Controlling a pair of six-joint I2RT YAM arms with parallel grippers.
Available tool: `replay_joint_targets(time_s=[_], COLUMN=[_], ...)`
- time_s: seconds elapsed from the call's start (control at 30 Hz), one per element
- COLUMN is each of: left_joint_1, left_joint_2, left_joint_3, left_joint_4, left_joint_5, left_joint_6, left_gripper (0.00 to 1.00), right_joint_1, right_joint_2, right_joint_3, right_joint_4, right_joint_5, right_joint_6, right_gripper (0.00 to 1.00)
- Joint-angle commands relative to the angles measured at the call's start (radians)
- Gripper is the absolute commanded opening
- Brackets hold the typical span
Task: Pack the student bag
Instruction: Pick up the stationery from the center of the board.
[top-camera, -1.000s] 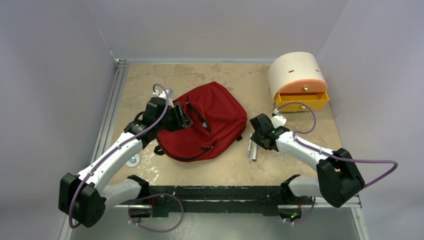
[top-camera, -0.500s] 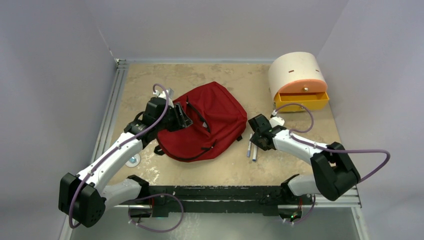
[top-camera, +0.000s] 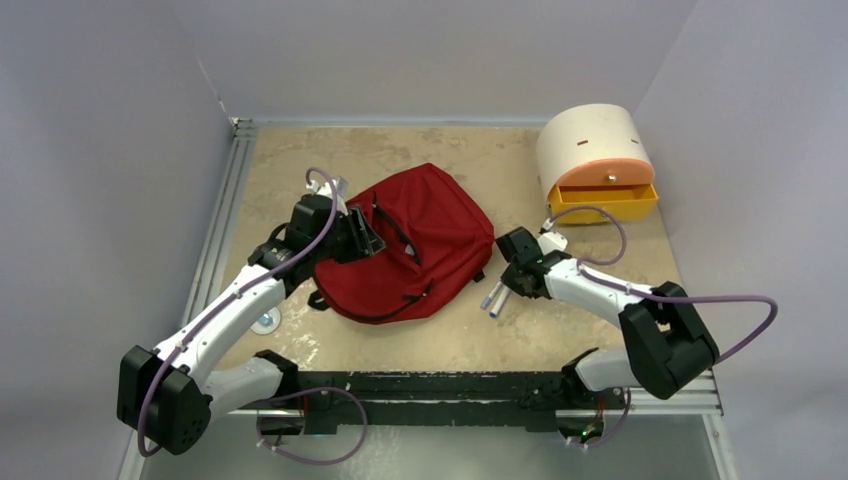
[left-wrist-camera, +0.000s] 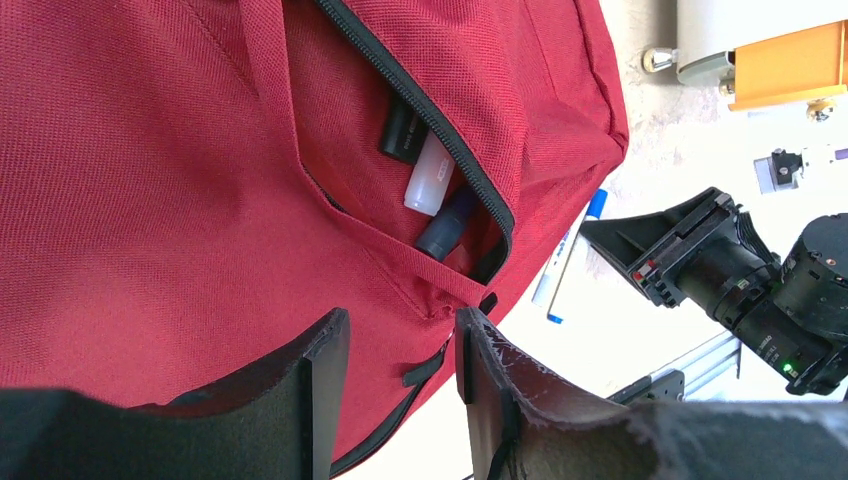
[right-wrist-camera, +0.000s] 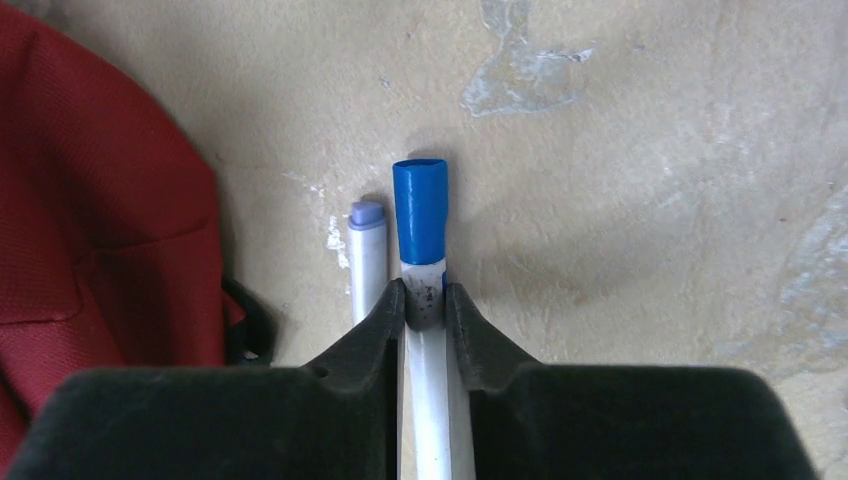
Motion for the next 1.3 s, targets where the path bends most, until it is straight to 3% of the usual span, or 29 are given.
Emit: replay_joint_targets(time_s=[0.0, 0.1, 0.3, 0.4, 0.57, 0.7, 0.83, 1.17, 1.27], left_joint_1=[0.005, 0.005, 0.005, 0.005, 0.004, -0.034, -0.092, -0.120, -0.122], left_joint_2=[-0.016, -0.012, -0.009, -0.007, 0.027, 0.070, 0.103, 0.140, 0.147], left_joint_3=[0.031, 0.029, 0.043, 0.046, 0.059, 0.085, 0.099, 0.058, 0.053], left_joint_4=[0.031, 0.031, 0.051, 0.136, 0.258, 0.313, 0.397, 0.478, 0.477], left_joint_5=[0.014, 0.018, 0.056, 0.158, 0.324, 0.368, 0.361, 0.320, 0.320], left_joint_6=[-0.016, -0.018, -0.011, 0.008, -0.031, -0.081, -0.104, -0.130, -0.132], left_gripper=[0.42, 0.42, 0.42, 0.42, 0.44, 0.46, 0.48, 0.47, 0.40], right_joint_1=[-0.005, -0.004, -0.004, -0.002, -0.003, 0.011, 0.070, 0.157, 0.157], right_joint_2=[-0.053, -0.109, -0.177, -0.250, -0.423, -0.346, -0.252, -0.146, -0.146], right_joint_3=[0.001, 0.013, 0.108, 0.130, 0.073, 0.120, 0.179, 0.242, 0.237], right_joint_4=[-0.068, -0.101, -0.191, -0.066, 0.330, 0.505, 0.630, 0.719, 0.723], right_joint_5=[0.029, 0.062, 0.124, 0.039, -0.287, -0.454, -0.479, -0.516, -0.526], right_joint_6=[0.043, 0.045, -0.012, -0.161, -0.267, -0.212, -0.184, -0.110, -0.099], right_gripper=[0.08, 0.00, 0.00, 0.00, 0.00, 0.00, 0.00, 0.00, 0.00])
